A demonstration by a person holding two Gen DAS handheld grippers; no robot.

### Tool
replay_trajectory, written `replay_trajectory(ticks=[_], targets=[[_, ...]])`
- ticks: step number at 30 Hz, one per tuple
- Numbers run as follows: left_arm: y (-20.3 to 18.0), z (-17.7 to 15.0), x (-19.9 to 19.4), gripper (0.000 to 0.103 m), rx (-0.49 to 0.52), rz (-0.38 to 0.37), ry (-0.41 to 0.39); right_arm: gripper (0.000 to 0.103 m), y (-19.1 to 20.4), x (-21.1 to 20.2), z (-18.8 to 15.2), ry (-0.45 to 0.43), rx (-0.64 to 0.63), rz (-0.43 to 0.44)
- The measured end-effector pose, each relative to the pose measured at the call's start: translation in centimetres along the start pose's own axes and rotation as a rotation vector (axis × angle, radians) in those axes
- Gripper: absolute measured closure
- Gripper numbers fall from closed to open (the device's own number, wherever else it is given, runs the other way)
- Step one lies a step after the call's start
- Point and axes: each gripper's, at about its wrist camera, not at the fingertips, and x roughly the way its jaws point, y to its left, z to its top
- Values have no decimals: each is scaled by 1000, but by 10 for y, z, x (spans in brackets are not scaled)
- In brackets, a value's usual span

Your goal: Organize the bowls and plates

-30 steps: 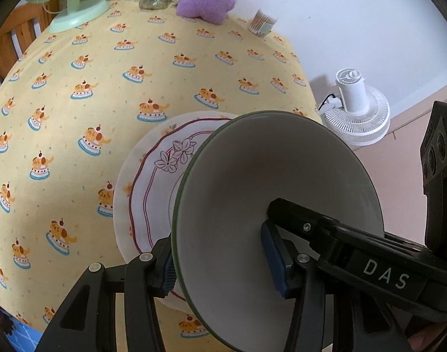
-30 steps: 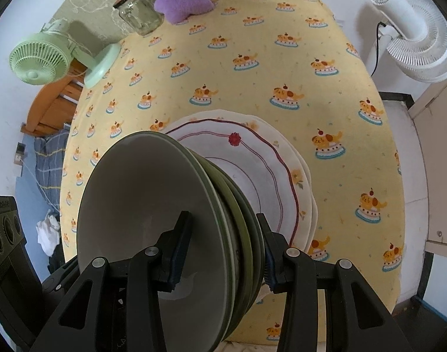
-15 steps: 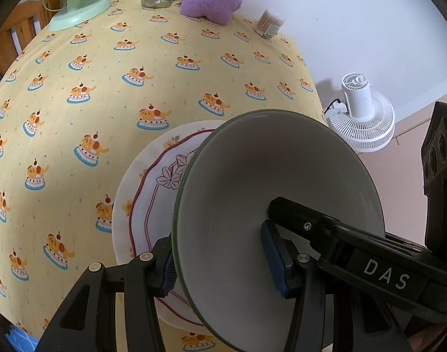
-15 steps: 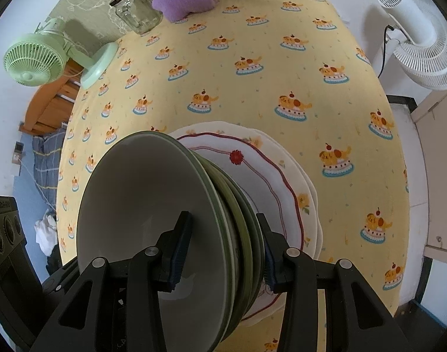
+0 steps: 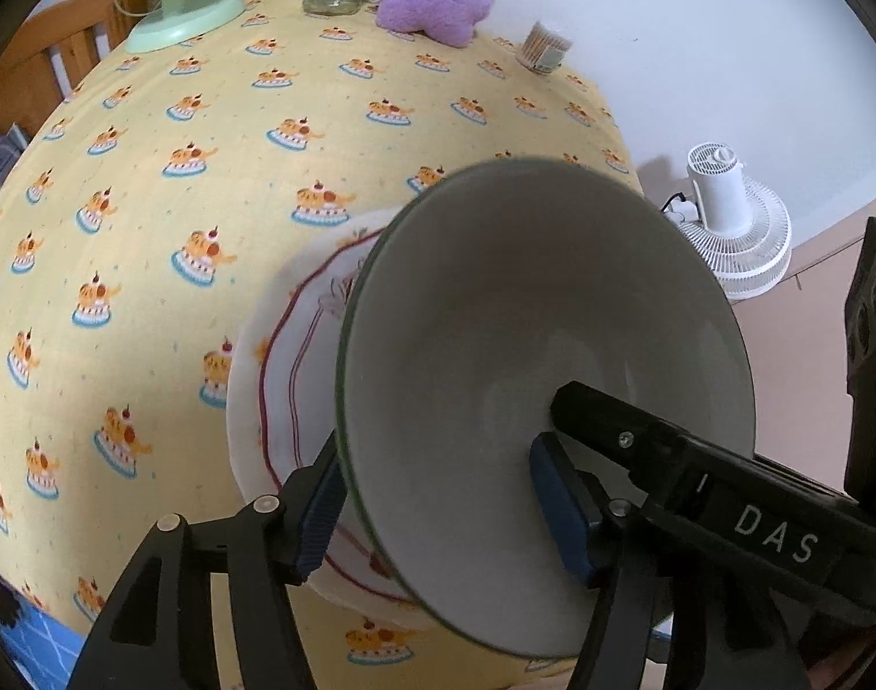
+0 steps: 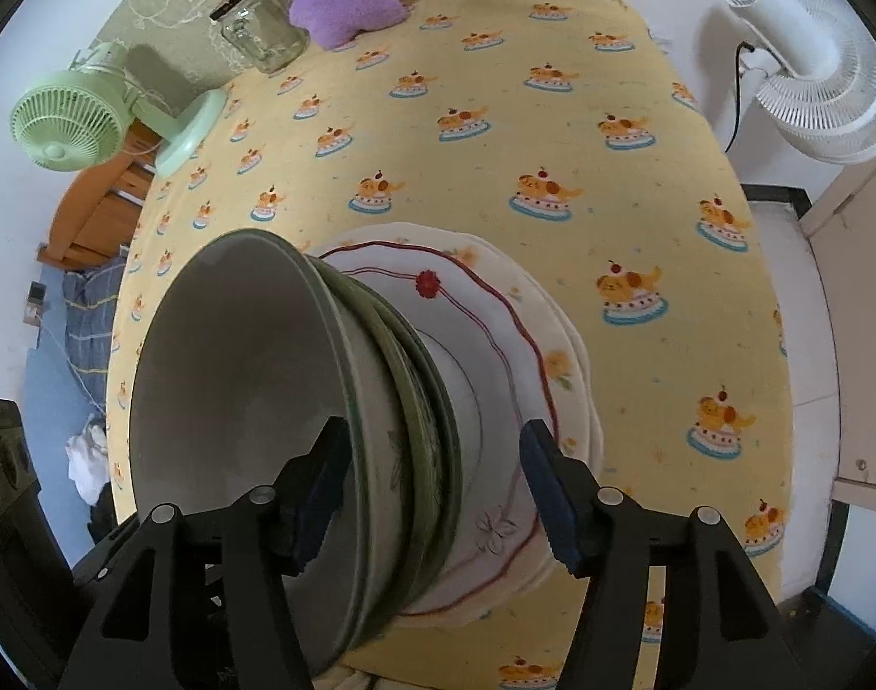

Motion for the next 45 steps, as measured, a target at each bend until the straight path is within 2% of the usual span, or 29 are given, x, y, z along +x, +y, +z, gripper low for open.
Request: replay_trajectory(ticks=[3,7,11,15,18,21,23,31,35,40,45], targets=[[-2,-5,-9,35,15,17,-16,38,1,-6,-5,-12,-11,3],[-2,-8,-23,25,49,24,-56,35,7,-22,-13,-66,-30,-25],[0,-9,-41,22,105,14,-107,34,17,-40,-22,-130,-26,-51],[14,-10,-70,20,169,27,-185,34,39,-61,-35,-225,-30,-104],[33,-11,-91,19,197,49,-255,34,63,-77,-48,-328,-24,-158],[55,-13,-108,11,208,95,-308,32,84,-85,-59,-400,-22,-199],[73,-15,-117,9,216,111,-335,24,100,-86,-69,-439,-12,-212],[139,-36,-137,6,270,176,-442,23,160,-66,-114,-550,-9,-252],[165,-49,-141,6,257,174,-479,23,178,-57,-134,-600,-28,-257],[184,-66,-139,4,256,189,-552,22,185,-45,-159,-684,-76,-293],[192,-81,-135,4,233,201,-573,22,179,-33,-178,-676,-99,-282]])
